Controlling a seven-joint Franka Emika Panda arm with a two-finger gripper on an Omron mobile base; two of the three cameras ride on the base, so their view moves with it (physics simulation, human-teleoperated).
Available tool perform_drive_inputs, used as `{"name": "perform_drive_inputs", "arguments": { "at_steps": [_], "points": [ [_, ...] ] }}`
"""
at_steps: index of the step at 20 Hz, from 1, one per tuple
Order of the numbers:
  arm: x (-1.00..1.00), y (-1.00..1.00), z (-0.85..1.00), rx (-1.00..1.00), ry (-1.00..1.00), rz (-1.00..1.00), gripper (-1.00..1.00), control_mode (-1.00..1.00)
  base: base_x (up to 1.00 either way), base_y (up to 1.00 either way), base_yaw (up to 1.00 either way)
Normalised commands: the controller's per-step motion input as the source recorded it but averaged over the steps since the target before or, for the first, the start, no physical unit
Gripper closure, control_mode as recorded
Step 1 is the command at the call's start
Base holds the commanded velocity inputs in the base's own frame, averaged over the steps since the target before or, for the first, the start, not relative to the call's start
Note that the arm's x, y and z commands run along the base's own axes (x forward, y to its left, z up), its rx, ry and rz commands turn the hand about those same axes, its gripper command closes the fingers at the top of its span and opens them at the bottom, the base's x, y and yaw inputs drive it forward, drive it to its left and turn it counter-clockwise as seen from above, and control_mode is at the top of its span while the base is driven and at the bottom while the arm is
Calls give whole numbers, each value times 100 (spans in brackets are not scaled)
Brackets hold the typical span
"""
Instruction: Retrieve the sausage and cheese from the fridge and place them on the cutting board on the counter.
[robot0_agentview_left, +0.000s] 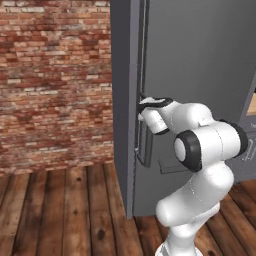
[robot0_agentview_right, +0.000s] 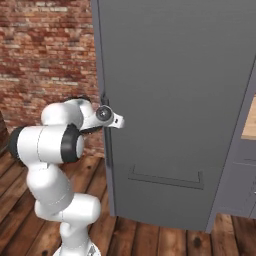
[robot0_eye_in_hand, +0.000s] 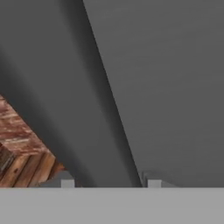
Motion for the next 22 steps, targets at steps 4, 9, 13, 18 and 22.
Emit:
{"name": "perform_drive_inputs", "arguments": {
  "at_steps": [4, 9, 13, 18, 22],
  "points": [
    [-70, -60, 2, 7, 0, 0, 100, -100, 0, 0, 0],
    [-73, -67, 1, 4, 0, 0, 100, -100, 0, 0, 0],
    [-70, -66, 2, 0, 0, -1, 100, -100, 0, 0, 0],
    [-67, -66, 1, 0, 5, -1, 100, -100, 0, 0, 0],
    [-59, -66, 0, 0, 12, -5, 100, -100, 0, 0, 0]
  ]
}}
